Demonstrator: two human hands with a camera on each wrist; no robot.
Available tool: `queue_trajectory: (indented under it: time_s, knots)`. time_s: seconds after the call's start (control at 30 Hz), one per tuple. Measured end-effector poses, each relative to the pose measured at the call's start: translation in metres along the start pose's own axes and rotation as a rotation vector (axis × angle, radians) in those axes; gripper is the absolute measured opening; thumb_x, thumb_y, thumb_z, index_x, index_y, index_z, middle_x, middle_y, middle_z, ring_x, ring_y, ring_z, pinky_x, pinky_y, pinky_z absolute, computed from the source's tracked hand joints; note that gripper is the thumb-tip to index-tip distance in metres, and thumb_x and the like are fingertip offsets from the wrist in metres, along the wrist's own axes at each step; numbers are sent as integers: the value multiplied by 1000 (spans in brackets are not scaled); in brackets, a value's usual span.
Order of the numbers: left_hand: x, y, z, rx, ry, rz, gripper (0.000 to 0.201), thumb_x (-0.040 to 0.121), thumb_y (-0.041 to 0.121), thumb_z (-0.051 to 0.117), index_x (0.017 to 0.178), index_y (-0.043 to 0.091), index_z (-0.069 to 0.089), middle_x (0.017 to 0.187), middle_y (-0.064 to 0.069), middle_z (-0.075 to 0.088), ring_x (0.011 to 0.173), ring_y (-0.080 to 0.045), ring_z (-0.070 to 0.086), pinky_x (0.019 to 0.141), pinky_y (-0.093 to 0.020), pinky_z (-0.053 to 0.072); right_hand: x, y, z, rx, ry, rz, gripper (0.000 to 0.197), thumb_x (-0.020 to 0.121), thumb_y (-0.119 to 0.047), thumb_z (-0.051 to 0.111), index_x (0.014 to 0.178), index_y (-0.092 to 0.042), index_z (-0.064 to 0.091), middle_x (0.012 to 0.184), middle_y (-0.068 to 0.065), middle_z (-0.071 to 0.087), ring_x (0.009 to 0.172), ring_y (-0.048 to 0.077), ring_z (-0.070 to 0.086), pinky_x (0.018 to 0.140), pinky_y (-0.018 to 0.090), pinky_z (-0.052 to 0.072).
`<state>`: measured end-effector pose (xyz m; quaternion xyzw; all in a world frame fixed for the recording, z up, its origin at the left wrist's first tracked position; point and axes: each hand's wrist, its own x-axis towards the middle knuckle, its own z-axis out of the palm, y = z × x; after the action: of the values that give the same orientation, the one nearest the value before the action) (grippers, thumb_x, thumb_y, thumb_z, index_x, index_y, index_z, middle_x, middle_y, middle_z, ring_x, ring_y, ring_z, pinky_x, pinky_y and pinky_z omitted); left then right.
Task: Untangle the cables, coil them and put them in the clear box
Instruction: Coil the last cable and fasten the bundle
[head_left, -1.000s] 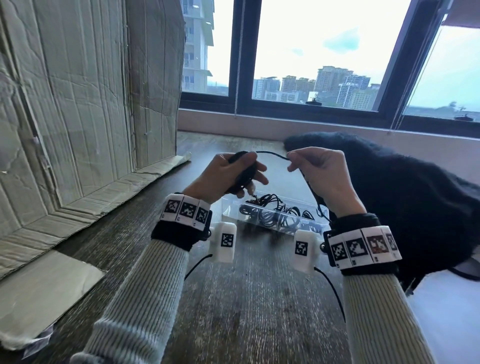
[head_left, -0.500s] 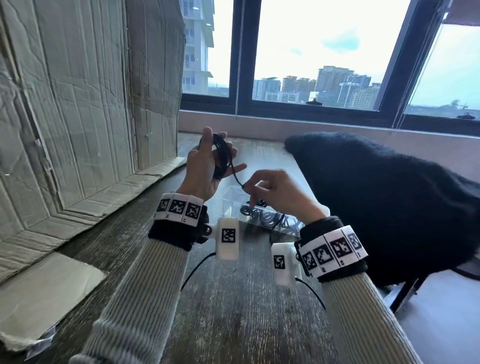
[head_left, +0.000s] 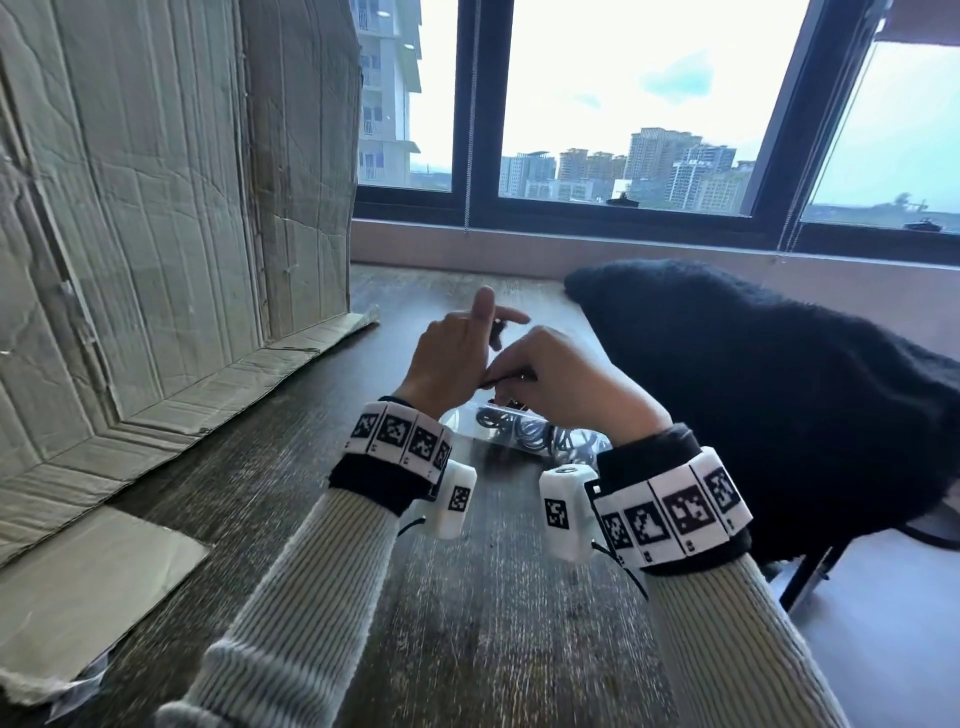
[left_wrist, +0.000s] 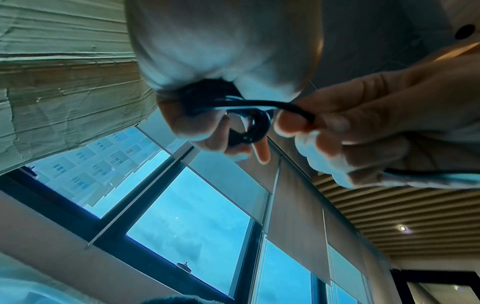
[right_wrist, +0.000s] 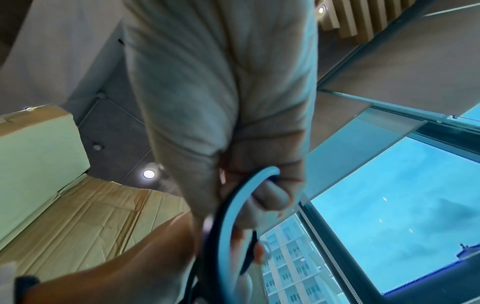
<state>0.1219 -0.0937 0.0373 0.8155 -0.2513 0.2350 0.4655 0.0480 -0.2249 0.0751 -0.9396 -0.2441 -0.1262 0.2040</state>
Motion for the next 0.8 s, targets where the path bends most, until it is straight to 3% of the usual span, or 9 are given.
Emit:
queue_trajectory:
  time_s: [0.07, 0.17, 0.3, 0.37, 0.43, 0.53, 0.63, 0.7, 0.8]
  knots:
    - [-2, 0, 0, 76, -88, -31, 76, 98, 54, 2, 58, 38, 65, 44, 7, 50, 46, -5, 45, 55, -27, 32, 0, 4, -3, 60, 112, -1, 19, 77, -2, 69, 83, -17, 79, 70, -18, 68, 65, -3, 60, 65, 7, 42]
    - [-4, 4, -1, -58, -199, -132, 84, 95, 57, -4, 45, 21, 53, 40, 4, 48, 40, -11, 41, 54, -26, 36, 0, 10, -10, 57, 262, 33, 10, 72, -11, 77, 75, -20, 77, 68, -7, 73, 67, 4, 67, 69, 13, 49]
    - [-8, 15, -6, -285, -445, -194, 93, 94, 57, -5, 73, 8, 71, 49, 2, 63, 37, -5, 43, 39, -17, 31, -2, 18, -15, 139, 340, 60, 10, 67, -17, 82, 73, -21, 76, 65, -7, 72, 65, 4, 68, 71, 26, 56]
    - [-8, 13, -10, -334, -548, -187, 88, 90, 69, 13, 84, 6, 74, 62, -3, 70, 39, -9, 43, 38, -18, 27, -2, 22, -15, 186, 383, 73, 12, 64, -21, 85, 71, -23, 75, 62, -12, 68, 56, 0, 63, 63, 20, 51]
    - [-7, 11, -16, -277, -627, -170, 65, 88, 62, 47, 91, 3, 74, 70, -11, 71, 43, -9, 45, 39, -18, 29, -2, 26, -17, 258, 387, 70, 12, 65, -20, 86, 72, -19, 77, 64, -11, 64, 48, 2, 54, 55, 15, 42]
    - [-9, 13, -23, -256, -725, -161, 48, 79, 45, 70, 97, 1, 72, 88, -36, 62, 54, -15, 44, 44, -18, 33, -7, 36, -23, 381, 313, 52, 9, 71, -16, 83, 78, -21, 79, 67, 1, 66, 51, 12, 52, 48, 32, 43]
    - [-12, 17, -23, -440, -660, -183, 35, 90, 28, 61, 104, -3, 68, 89, -26, 68, 53, -14, 51, 44, -18, 40, -11, 44, -26, 441, 297, 52, 13, 76, -11, 79, 86, -19, 79, 73, 19, 70, 57, 23, 52, 54, 45, 46]
    - [-11, 21, -20, -582, -539, -205, 32, 97, 23, 51, 109, -3, 64, 96, -16, 73, 58, -14, 60, 46, -20, 47, -11, 47, -26, 467, 355, 69, 16, 78, -6, 76, 93, -13, 78, 72, 13, 71, 55, 14, 55, 59, 36, 46]
    - [-8, 22, -17, -745, -356, -299, 37, 100, 28, 45, 118, -2, 59, 109, -16, 70, 81, -23, 72, 62, -30, 59, -4, 50, -19, 426, 430, 98, 14, 82, -10, 73, 94, -17, 77, 61, 6, 67, 48, 7, 54, 58, 18, 44]
